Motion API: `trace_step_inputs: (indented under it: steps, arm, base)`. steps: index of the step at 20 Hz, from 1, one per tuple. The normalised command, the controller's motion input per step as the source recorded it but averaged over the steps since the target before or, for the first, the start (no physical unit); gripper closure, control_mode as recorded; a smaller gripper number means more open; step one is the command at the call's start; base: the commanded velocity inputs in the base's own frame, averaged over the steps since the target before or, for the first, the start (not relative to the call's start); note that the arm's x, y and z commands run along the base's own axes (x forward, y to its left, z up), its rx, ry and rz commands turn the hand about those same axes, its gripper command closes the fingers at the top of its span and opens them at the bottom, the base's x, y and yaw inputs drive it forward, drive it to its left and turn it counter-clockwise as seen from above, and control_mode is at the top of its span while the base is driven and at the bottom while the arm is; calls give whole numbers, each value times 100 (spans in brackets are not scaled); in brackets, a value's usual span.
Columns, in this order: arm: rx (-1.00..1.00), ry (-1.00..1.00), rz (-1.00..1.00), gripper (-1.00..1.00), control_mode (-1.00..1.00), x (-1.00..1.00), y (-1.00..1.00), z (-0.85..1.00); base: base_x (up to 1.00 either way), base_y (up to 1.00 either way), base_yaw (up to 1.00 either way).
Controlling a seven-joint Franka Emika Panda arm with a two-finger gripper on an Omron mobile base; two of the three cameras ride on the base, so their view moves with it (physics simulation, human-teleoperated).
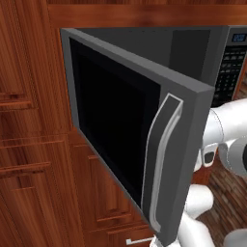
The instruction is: Retrieve the reheated potato from the microwave, then place the potato, cheese, and condiment on the cutting board.
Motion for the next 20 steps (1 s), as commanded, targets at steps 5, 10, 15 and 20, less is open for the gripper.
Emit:
trace_step_inputs:
  steps: [5, 10, 15, 20]
  arm:
    - [6, 0, 0, -100, -100, 0, 49, -25]
    - [1, -2, 0, -100, -100, 0, 56, -28]
    - [1, -2, 0, -100, -100, 5, 54, -27]
    - [0, -2, 0, -100, -100, 13, 38, -15]
  base:
    - [0, 0, 0]
    - [0, 0, 0]
    - [0, 0, 0]
    - [0, 0, 0]
